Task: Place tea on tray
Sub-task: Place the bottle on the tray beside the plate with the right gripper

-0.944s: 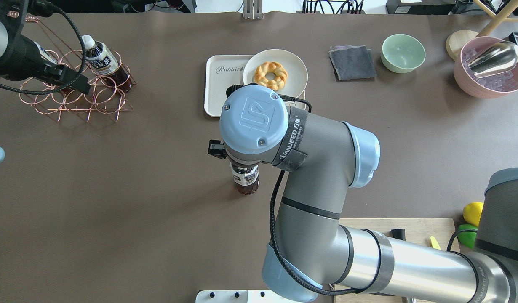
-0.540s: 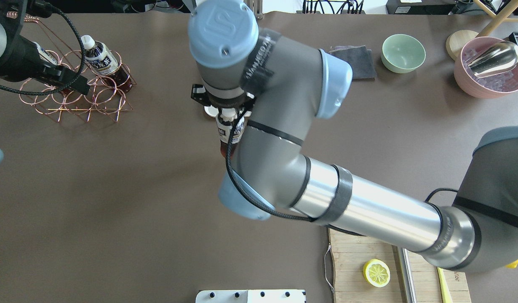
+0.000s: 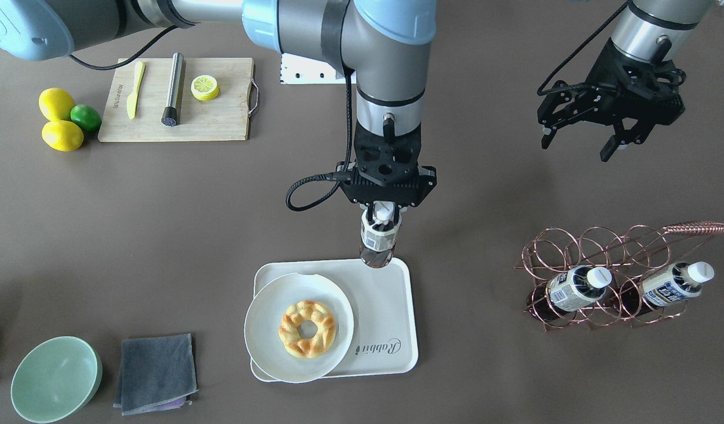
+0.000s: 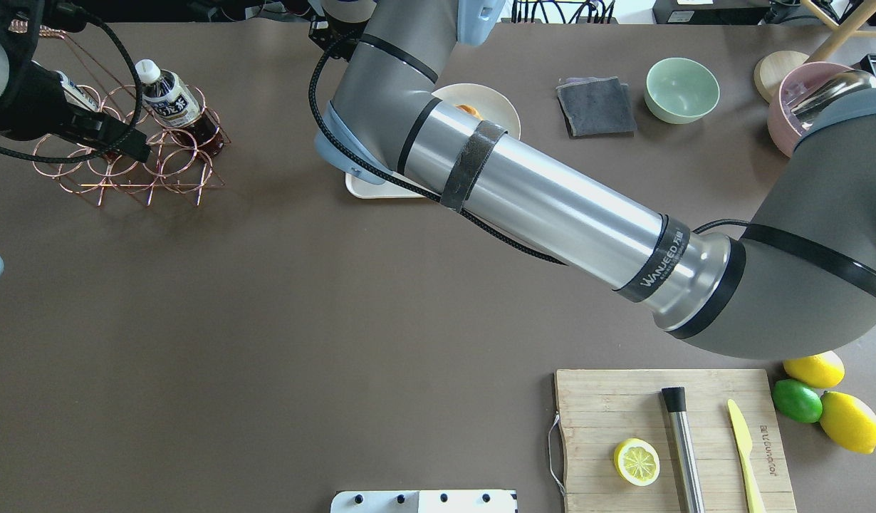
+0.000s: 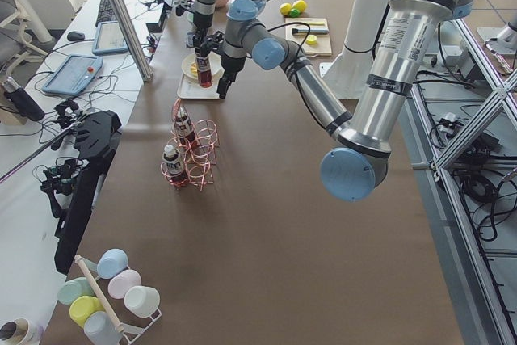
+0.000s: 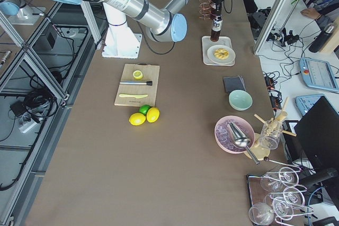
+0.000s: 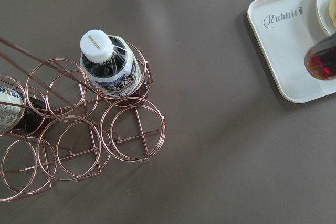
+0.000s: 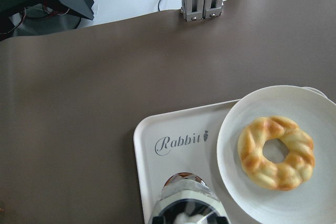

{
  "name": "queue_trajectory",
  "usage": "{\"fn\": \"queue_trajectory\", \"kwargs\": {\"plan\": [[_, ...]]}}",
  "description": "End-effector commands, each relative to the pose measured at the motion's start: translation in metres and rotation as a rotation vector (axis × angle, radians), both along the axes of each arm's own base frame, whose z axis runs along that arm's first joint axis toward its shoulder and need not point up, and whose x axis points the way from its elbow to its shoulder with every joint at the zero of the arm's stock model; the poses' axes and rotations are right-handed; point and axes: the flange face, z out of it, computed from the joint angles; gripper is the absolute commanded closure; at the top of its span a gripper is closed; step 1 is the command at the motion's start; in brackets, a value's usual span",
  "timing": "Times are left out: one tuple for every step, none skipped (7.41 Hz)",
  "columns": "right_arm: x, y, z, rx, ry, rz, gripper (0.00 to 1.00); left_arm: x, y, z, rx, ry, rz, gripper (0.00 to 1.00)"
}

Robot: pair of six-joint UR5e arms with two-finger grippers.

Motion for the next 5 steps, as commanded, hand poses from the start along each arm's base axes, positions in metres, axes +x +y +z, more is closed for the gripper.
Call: {"fn": "queue_trajectory", "kwargs": {"plan": [[-0.016, -0.024, 0.015, -0.017, -0.029, 0.027, 0.59, -0.001, 0.001, -0.001, 0.001, 0.002, -0.002, 0.03], [-0.015, -0.024, 0.016, -0.018, -0.029, 0.021, 0.01, -0.001, 0.001, -0.001, 0.003, 0.002, 0.000, 0.03], [-0.016, -0.024, 0.016, -0.022, -0.033, 0.015, 0.00, -0.001, 0.001, -0.001, 0.003, 0.002, 0.000, 0.03], [-0.015, -0.023, 0.014, -0.023, -0.035, 0.013, 0.00, -0.001, 0.001, -0.001, 0.001, 0.002, -0.002, 0.03], [0.003, -0.032, 0.004, -0.033, -0.069, -0.013, 0.00, -0.001, 0.001, 0.000, 0.000, 0.001, -0.002, 0.03]]}}
